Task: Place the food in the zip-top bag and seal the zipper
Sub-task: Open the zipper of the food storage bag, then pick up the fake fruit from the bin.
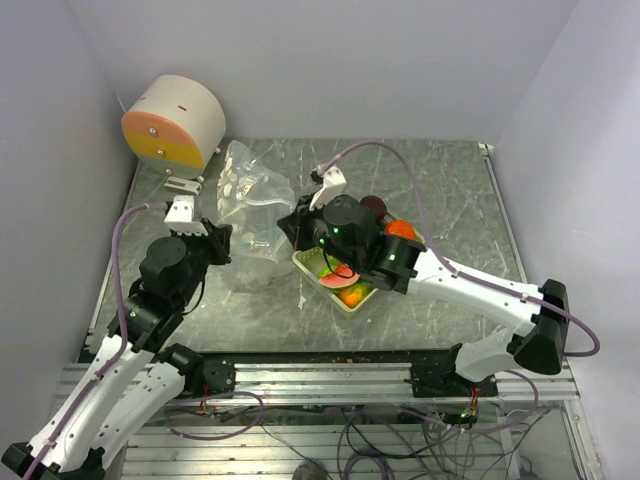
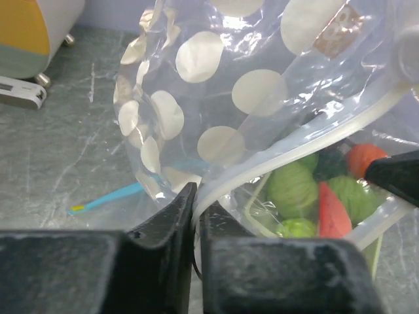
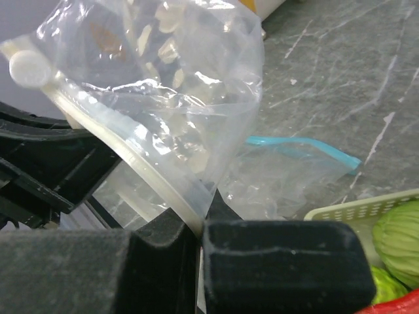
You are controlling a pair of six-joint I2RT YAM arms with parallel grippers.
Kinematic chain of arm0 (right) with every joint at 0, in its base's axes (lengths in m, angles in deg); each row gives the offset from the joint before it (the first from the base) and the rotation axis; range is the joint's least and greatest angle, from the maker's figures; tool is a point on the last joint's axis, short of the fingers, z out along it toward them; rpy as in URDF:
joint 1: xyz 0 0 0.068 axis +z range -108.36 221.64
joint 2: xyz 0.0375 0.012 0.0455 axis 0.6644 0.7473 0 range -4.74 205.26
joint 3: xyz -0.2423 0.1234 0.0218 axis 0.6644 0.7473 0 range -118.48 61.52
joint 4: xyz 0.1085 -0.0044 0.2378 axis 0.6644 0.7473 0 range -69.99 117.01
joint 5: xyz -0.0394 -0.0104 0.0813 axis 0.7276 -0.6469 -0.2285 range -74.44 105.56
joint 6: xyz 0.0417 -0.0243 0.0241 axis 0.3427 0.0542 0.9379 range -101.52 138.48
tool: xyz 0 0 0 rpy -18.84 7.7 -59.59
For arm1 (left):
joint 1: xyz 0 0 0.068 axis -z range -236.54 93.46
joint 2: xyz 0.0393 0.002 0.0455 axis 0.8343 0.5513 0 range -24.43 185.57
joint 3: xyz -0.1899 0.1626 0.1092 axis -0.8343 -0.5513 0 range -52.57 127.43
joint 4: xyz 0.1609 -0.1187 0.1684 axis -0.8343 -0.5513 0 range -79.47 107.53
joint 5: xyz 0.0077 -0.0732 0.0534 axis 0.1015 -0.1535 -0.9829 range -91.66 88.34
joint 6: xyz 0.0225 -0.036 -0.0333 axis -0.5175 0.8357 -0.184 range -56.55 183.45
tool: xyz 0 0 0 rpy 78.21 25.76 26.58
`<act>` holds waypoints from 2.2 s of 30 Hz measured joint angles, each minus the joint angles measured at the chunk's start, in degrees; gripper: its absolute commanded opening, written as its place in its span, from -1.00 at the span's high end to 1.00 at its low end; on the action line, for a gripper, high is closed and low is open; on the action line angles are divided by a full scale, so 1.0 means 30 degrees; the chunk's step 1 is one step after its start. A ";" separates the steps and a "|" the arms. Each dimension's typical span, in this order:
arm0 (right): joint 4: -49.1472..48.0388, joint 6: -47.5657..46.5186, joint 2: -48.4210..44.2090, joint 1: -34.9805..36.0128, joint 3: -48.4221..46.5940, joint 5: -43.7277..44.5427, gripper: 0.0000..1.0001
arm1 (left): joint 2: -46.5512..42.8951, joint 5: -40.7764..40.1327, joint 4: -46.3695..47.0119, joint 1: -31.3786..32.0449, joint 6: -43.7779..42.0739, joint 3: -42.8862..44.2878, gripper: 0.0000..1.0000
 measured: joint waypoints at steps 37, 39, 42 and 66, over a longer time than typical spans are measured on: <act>0.7592 0.1945 -0.5202 -0.1661 0.4335 0.0007 -0.68 | 0.1603 -0.3417 -0.5989 0.0000 0.1071 0.3657 0.86; 0.8910 0.3315 -0.4488 -0.1705 0.4488 0.0648 -0.85 | 0.1603 -0.3796 -0.6142 0.0000 0.1064 0.3912 0.86; 1.0426 0.5144 -0.3483 -0.1953 0.4517 0.1515 -0.87 | 0.1443 -0.3956 -0.6222 0.0000 0.1056 0.4058 0.86; 0.4648 0.8517 0.0153 -0.5588 0.8058 -0.1209 -0.27 | 0.0270 -0.3534 -0.6273 0.0000 0.0415 0.3920 0.86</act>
